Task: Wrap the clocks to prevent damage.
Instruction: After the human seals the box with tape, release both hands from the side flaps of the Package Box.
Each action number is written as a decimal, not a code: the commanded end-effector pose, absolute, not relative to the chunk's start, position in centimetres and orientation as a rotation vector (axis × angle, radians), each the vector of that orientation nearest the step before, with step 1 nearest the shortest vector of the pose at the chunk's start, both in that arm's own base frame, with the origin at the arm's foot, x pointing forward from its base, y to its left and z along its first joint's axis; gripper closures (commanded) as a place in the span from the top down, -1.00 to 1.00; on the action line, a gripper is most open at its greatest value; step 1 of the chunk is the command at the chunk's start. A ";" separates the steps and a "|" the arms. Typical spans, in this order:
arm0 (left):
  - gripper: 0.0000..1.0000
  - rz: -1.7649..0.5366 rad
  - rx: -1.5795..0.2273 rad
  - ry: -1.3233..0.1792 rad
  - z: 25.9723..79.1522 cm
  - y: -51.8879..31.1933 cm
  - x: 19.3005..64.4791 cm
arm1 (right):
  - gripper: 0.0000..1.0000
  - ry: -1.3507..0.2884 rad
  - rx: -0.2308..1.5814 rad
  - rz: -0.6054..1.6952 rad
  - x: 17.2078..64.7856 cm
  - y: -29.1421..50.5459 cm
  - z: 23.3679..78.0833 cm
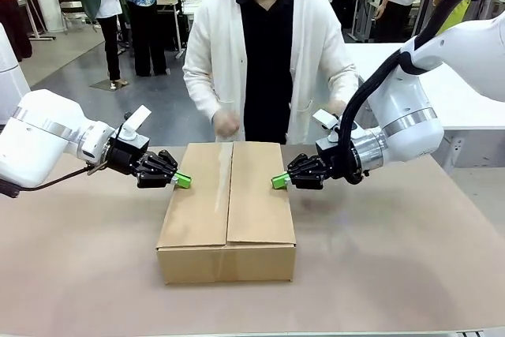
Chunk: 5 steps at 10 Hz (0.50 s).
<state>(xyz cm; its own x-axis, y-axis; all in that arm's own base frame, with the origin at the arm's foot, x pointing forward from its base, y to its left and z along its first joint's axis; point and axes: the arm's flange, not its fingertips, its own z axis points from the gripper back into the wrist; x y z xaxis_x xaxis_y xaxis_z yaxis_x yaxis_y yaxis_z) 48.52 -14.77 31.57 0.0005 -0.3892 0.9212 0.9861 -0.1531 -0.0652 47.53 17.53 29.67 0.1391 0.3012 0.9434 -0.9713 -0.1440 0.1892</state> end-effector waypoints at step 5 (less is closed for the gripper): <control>-0.99 -1.455 -1.030 -0.807 31.1 -14.8 48.5 | -0.98 -0.783 1.176 1.329 47.5 17.6 29.4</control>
